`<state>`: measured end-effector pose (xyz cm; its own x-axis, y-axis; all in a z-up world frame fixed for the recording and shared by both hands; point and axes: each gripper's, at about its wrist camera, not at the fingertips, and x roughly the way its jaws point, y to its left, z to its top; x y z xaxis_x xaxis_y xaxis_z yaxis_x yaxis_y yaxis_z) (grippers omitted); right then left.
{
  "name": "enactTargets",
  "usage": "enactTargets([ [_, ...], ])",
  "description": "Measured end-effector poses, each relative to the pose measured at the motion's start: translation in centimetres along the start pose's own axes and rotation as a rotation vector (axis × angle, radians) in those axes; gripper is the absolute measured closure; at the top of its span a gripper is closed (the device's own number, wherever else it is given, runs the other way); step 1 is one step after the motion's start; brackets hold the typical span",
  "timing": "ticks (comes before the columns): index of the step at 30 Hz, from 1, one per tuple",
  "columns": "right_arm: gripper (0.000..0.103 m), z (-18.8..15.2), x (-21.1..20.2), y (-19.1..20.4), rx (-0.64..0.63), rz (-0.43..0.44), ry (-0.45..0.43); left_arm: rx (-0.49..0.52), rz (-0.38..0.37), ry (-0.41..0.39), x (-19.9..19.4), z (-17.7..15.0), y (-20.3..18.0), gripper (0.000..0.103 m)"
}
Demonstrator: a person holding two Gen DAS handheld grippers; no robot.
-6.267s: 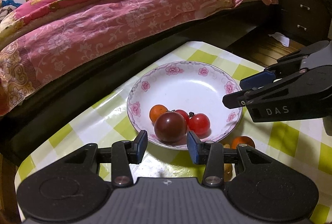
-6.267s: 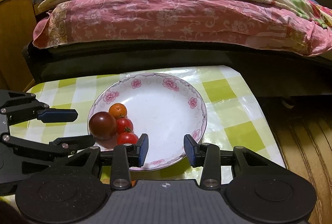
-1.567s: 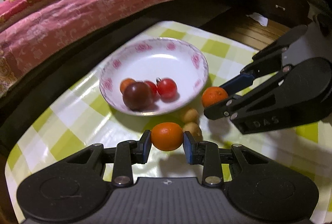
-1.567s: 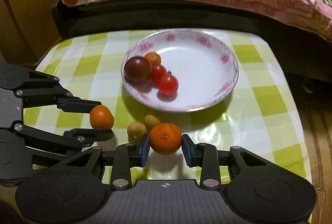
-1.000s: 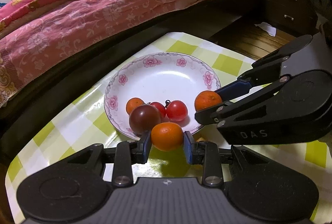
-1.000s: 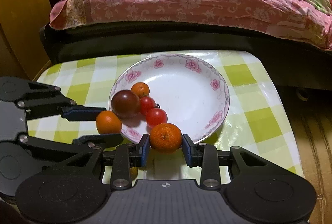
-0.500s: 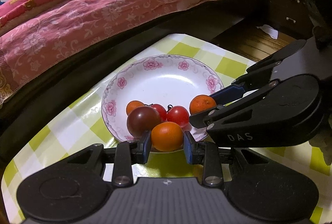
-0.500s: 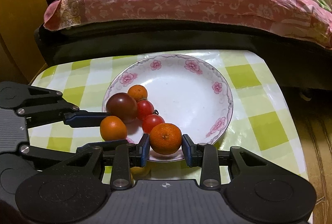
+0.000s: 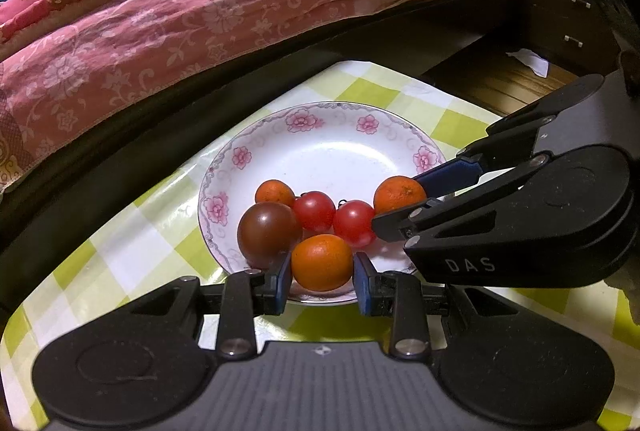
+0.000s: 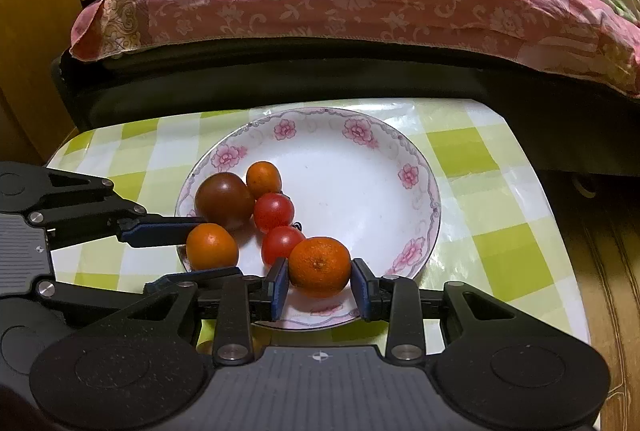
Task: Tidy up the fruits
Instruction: 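Open both tools to drop the orange tomato and tangerine into the plate, then move both open tools back toward the two brown longans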
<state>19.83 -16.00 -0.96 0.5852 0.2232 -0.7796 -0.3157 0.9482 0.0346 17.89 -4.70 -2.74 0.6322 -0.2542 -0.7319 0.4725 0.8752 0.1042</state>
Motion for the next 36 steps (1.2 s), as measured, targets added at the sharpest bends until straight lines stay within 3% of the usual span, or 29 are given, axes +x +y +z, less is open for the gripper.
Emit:
enactTargets([
  [36, 0.071, 0.6, -2.2, -1.2, 0.063, -0.017, -0.089, 0.005, -0.005, -0.035, -2.5, 0.1, 0.3, 0.062],
])
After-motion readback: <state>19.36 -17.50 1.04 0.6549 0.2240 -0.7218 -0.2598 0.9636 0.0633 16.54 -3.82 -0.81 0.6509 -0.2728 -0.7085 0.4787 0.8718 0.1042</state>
